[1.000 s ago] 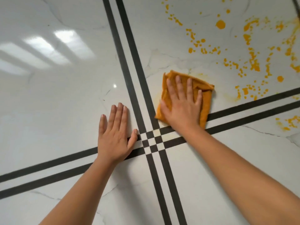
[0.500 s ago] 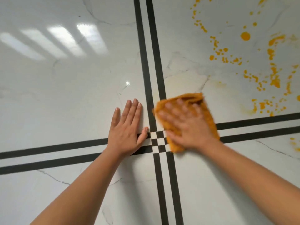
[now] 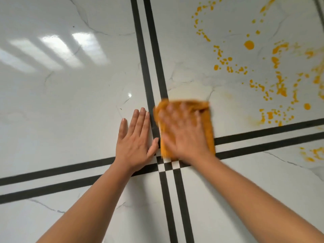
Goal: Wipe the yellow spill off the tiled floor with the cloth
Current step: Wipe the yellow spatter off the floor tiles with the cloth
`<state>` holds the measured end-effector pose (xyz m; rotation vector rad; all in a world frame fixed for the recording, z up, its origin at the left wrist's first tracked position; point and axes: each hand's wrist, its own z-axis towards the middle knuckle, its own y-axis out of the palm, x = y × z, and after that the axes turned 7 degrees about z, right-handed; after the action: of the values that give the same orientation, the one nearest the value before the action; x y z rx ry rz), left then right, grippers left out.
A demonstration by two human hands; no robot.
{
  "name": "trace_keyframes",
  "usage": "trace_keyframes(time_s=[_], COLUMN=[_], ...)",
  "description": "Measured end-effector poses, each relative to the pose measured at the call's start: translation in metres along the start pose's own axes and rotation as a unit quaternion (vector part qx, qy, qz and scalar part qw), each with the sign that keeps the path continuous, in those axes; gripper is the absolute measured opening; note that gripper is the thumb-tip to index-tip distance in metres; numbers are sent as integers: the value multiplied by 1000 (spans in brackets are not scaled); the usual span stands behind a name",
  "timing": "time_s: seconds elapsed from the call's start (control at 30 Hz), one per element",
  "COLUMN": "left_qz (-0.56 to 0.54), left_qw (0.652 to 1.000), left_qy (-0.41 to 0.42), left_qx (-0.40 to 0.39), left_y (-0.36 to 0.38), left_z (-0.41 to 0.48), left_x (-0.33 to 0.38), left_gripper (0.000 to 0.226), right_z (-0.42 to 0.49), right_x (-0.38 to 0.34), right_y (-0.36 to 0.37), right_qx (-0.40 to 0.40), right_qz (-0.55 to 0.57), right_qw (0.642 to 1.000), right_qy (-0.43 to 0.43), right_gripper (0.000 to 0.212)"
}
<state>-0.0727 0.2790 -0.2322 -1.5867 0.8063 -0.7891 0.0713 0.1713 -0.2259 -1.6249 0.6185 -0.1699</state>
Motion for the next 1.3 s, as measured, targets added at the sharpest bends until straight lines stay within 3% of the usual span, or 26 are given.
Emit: trace_keyframes(time_s=[0.07, 0.1, 0.2, 0.23, 0.33, 0.37, 0.4, 0.5, 0.53, 0.63, 0.67, 0.7, 0.8, 0.83, 0.93, 0.97, 1.1, 1.2, 1.3], left_qz=[3, 6, 3, 3, 8, 9, 12, 19, 21, 26, 26, 28, 22, 18, 12, 15, 7, -64, -93], left_qw=[1000, 1000, 1000, 1000, 1000, 999, 999, 998, 998, 998, 998, 999, 998, 998, 997, 996, 993, 989, 982], left_qy=[12, 18, 12, 5, 26, 39, 48, 56, 58, 51, 47, 46, 60, 64, 76, 85, 114, 131, 157], left_qx=[7, 10, 2, 2, -10, -8, -4, -12, -14, -14, -13, -11, -10, -11, -17, -16, -15, 2, 42], left_y=[-1, -1, -3, -4, -5, -5, -5, -9, -10, -10, -10, -9, -9, -8, -6, -5, -6, -10, -17], left_z=[2, 2, 3, 3, 8, 11, 14, 22, 23, 26, 26, 26, 26, 27, 31, 33, 34, 37, 55], left_x=[-4, -6, -7, -5, -6, -9, -15, -29, -29, -23, -21, -19, -9, -4, 9, 12, 26, 62, 109], left_gripper=[72, 72, 74, 75, 86, 87, 86, 85, 86, 88, 88, 89, 88, 88, 87, 87, 84, 79, 76], right_z=[-28, -17, 49, 55, 17, 11, 21, 79, 85, 37, 17, 12, 42, 45, -1, -21, -13, -15, -56], right_x=[22, 37, 29, 12, -8, 10, 28, 35, 22, 8, 25, 45, 63, 52, 35, 47, 87, 84, 104], right_y=[0, -6, -22, -20, 3, -3, -8, -25, -24, -6, -9, -13, -26, -24, -7, -7, -21, -29, -37], right_qx=[-36, -29, 24, 31, 3, -12, -11, 13, 14, -27, -29, -28, 7, 28, 22, 13, 40, 34, 169], right_qz=[-16, -20, 16, 22, 1, 0, -4, 11, 17, -14, -19, -24, -2, -1, -20, -27, -15, 50, 137], right_qw=[991, 993, 984, 983, 999, 997, 998, 991, 990, 998, 995, 997, 987, 983, 999, 1000, 987, 984, 954], right_qy=[-131, -114, 173, 181, -52, -81, -66, 135, 137, -64, -93, -74, 158, 180, 13, -8, 157, 167, 208], right_gripper=[61, 61, 63, 62, 59, 58, 58, 59, 59, 59, 59, 60, 63, 63, 60, 59, 64, 65, 59])
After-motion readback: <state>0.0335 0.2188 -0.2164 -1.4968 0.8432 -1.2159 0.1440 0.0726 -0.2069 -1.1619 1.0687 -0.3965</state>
